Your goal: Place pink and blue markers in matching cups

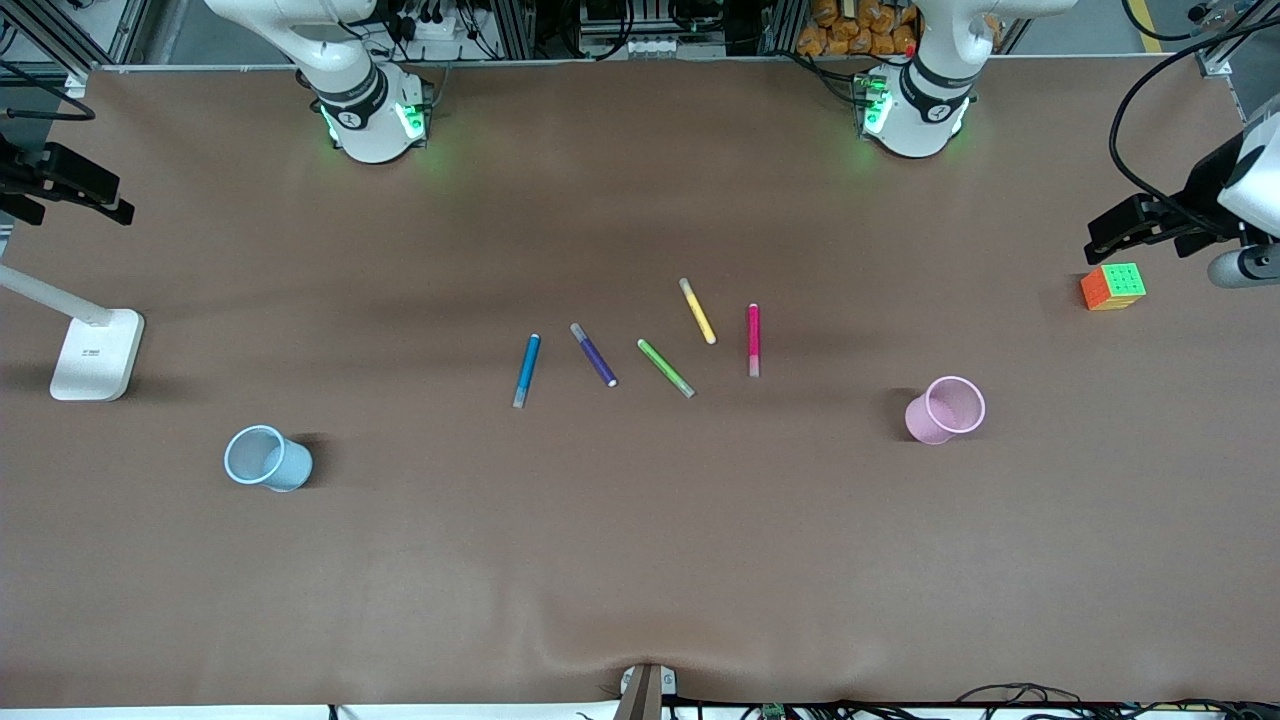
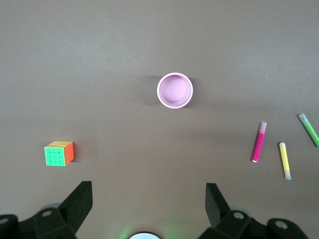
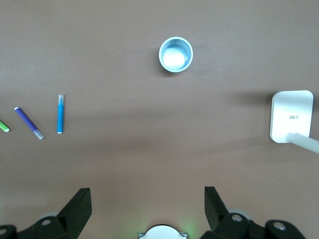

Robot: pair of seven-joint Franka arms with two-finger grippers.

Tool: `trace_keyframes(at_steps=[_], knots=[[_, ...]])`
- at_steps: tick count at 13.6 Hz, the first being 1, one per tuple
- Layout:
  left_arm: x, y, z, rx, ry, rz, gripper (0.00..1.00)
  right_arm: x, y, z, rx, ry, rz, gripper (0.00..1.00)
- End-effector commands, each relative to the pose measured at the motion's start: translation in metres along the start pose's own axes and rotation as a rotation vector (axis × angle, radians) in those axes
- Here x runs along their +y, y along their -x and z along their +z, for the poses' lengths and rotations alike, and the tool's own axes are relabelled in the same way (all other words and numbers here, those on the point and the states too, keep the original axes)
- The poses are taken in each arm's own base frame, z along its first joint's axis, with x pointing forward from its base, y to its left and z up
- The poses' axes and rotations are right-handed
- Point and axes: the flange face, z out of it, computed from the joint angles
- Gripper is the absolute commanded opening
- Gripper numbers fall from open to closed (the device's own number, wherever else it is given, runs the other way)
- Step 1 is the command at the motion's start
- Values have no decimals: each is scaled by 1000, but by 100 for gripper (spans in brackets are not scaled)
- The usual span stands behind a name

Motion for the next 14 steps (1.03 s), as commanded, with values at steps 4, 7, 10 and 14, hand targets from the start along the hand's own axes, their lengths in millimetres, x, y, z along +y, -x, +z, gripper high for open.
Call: trace_keyframes(at_steps=[4,7,10,14], knots=[[2,-1,-4,-9,-38,16,100,-2,8,-7,4,-2,8,100],[3,-7,1,-16,-52,5,100,-3,8,-7,4,-2,7,100],[14,-11,-4,1,-61,23,100,-3,8,-7,6,-2,5,100],[18,-15,-2,-1,-61,27,100,-1,7,-7,4,-3,5,100]])
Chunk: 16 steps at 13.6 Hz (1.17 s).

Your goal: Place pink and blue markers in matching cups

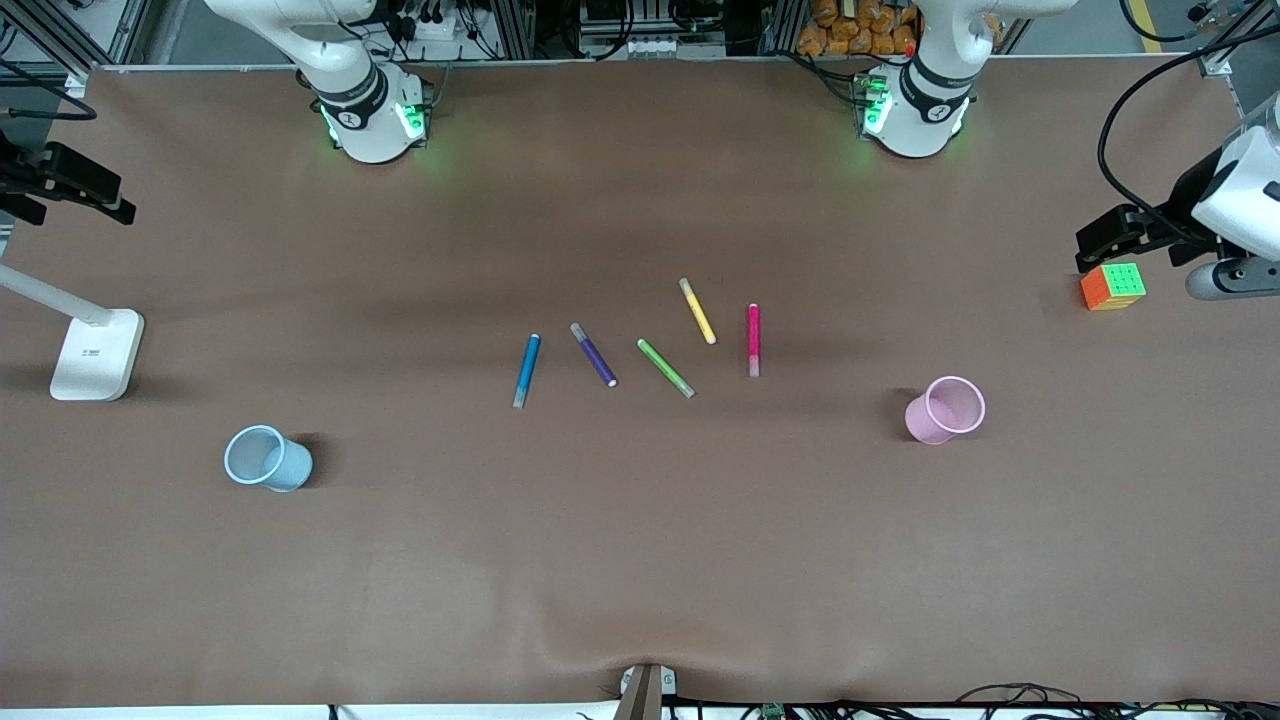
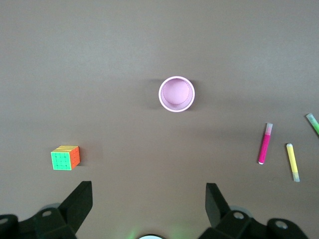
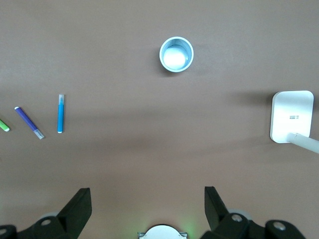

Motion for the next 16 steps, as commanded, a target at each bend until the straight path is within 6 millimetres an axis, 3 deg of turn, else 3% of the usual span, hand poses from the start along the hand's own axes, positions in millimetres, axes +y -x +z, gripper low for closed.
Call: trace_keyframes(at_steps=[1,8,10,12,16], knots=[[13,-5,1,-12,-22,17,100,0,7,-7,6,-3,8,100],[42,-17,30,-65,-14,41,100,0,7,-7,8,-3,5,100],[67,-20,47,-93,-27,33,100,1,6,-6,8,-1,5,100],[103,-28,87,-157,-51,72,100,1,6,-6,9,-1,5,100],[148,-31,131,-236,-44,76,100,0,5,-6,9,-3,3,100]])
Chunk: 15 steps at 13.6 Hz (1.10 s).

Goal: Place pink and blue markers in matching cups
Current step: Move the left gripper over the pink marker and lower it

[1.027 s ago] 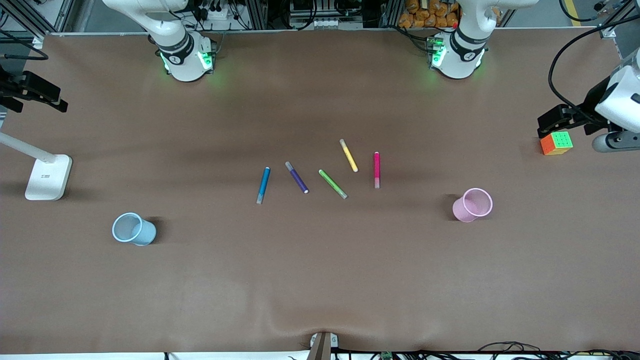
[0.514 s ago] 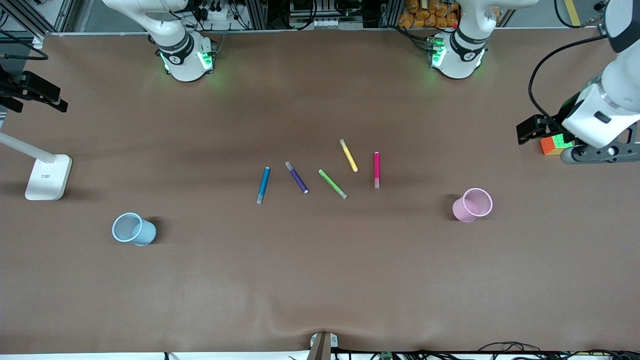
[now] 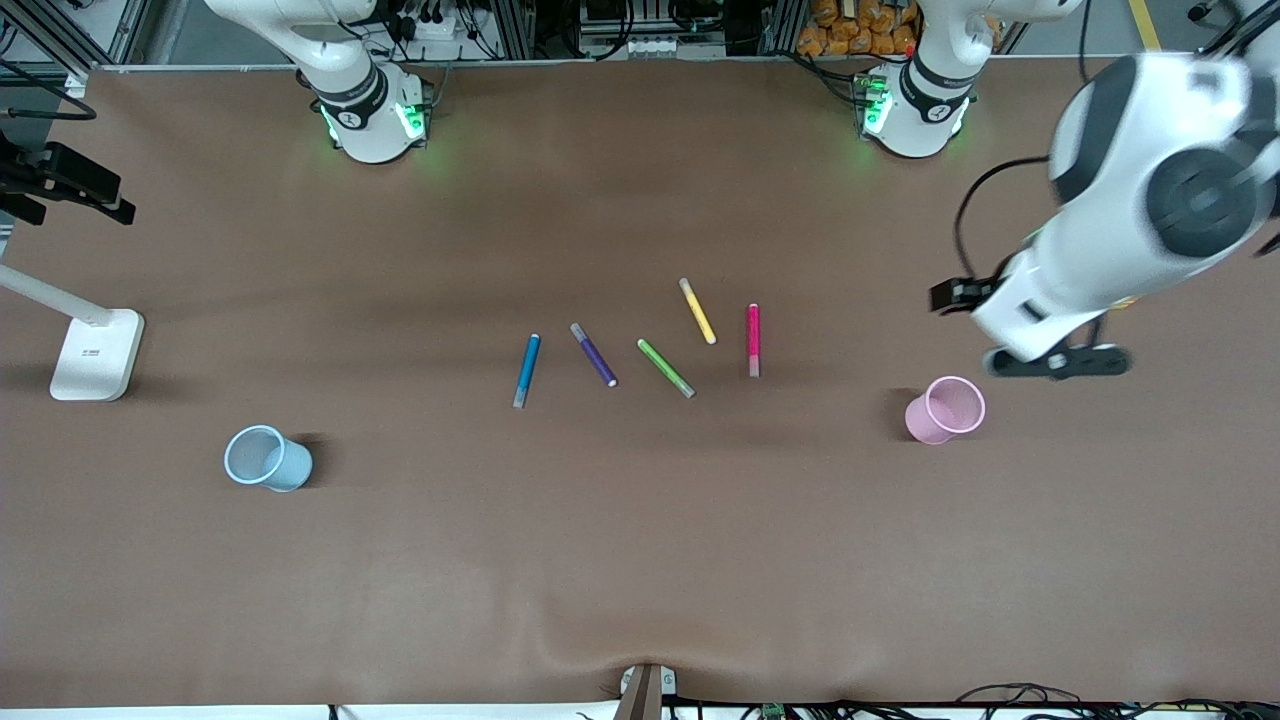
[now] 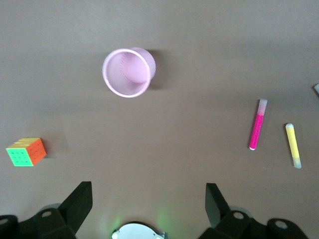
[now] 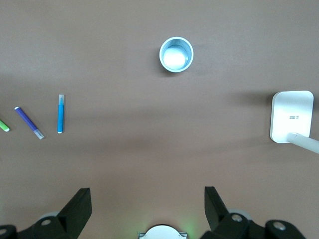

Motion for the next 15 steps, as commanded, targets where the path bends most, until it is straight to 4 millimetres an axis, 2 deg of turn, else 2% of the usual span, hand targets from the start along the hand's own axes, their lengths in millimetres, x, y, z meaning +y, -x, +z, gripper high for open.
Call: trace_keyframes(at_steps=[1,3,8,11,15], knots=[[23,-8,12,-44,30,-10,100,0,5,-6,9,-3,3,100],[47,-7,25,-67,21,-9,100,0,4,-5,7,-3,3,100],[119,-8,75,-128,-26,-49,100,0,4,-5,9,-3,3,100],[132,-21,103,-82,5,-53,100,-1,4,-4,9,-2,1,100],[148,-25,142,-82,63,-58,100,-10,0,0,2,-4,-11,100]])
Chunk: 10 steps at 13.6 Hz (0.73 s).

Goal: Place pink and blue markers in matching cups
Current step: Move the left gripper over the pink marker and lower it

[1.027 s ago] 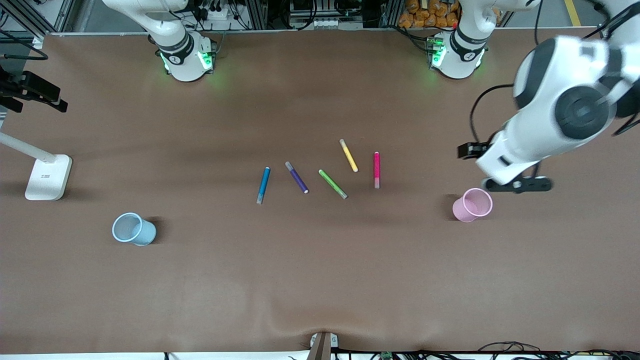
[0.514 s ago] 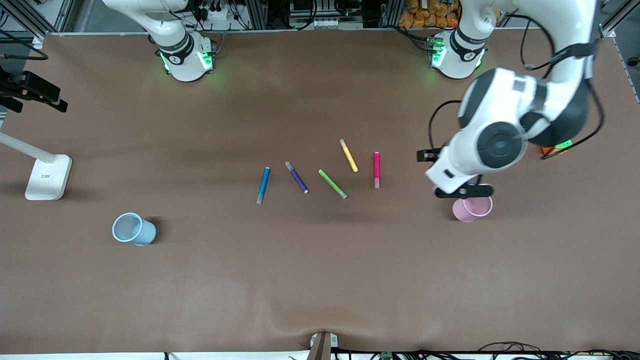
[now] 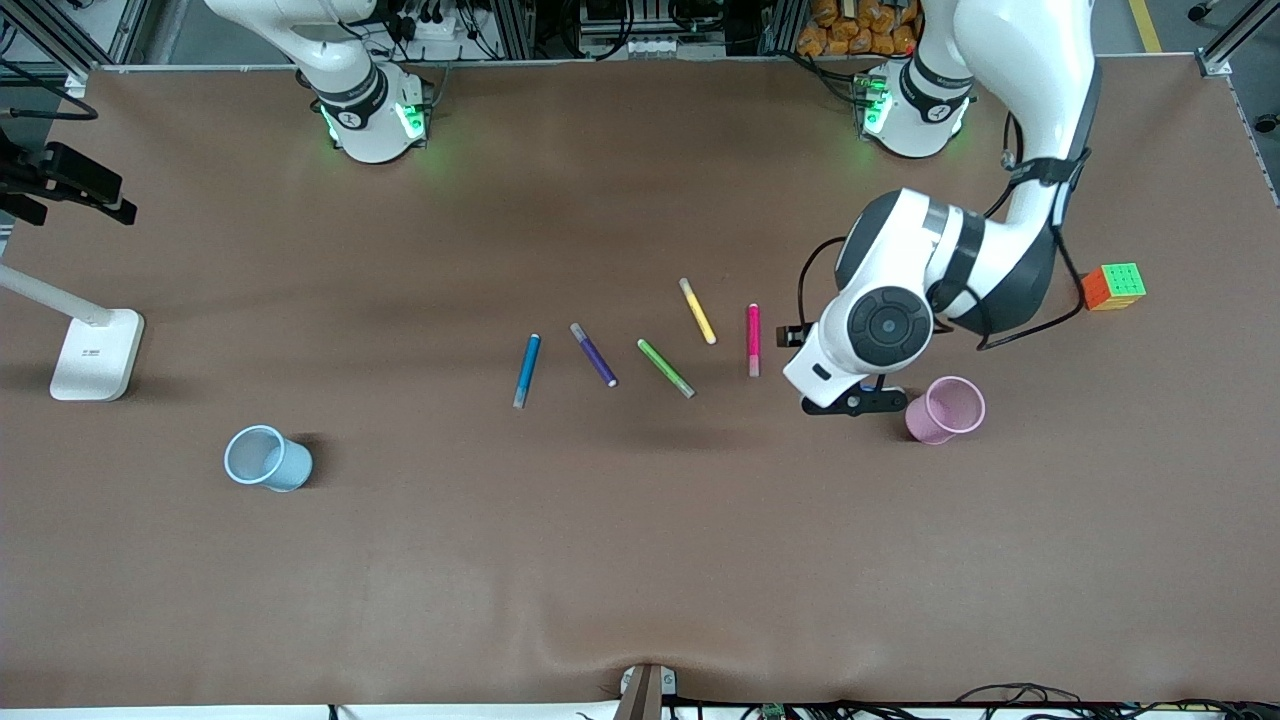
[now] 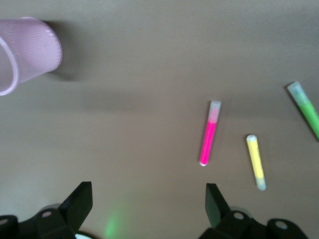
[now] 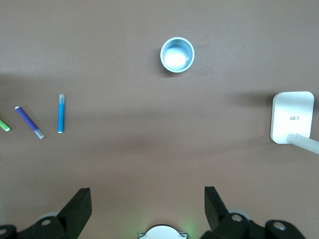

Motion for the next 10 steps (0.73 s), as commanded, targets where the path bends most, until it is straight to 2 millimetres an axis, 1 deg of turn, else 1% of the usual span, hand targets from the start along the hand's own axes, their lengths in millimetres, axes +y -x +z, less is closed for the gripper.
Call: trace_keyframes(at_steps=[1,3,5,6,7,8,9,10], knots=[[6,1,22,8,58,-18,100,-12,-1,2,3,-4,-12,100],[11,1,37,5,100,-31,100,-23,-5,4,11,-5,-27,100],[11,2,63,5,123,-49,100,-36,-6,5,15,-7,-51,100],[15,2,72,11,131,-49,99,-42,-6,5,14,-6,-61,100],[19,0,81,4,133,-50,93,-49,-7,9,8,-5,-73,100],[32,2,89,-3,129,-36,88,-57,-9,12,1,-4,-88,100],[44,0,97,-2,127,-24,85,-61,-12,15,2,0,-97,100],[50,-5,104,-7,122,-21,81,-61,-13,15,7,0,-97,100]])
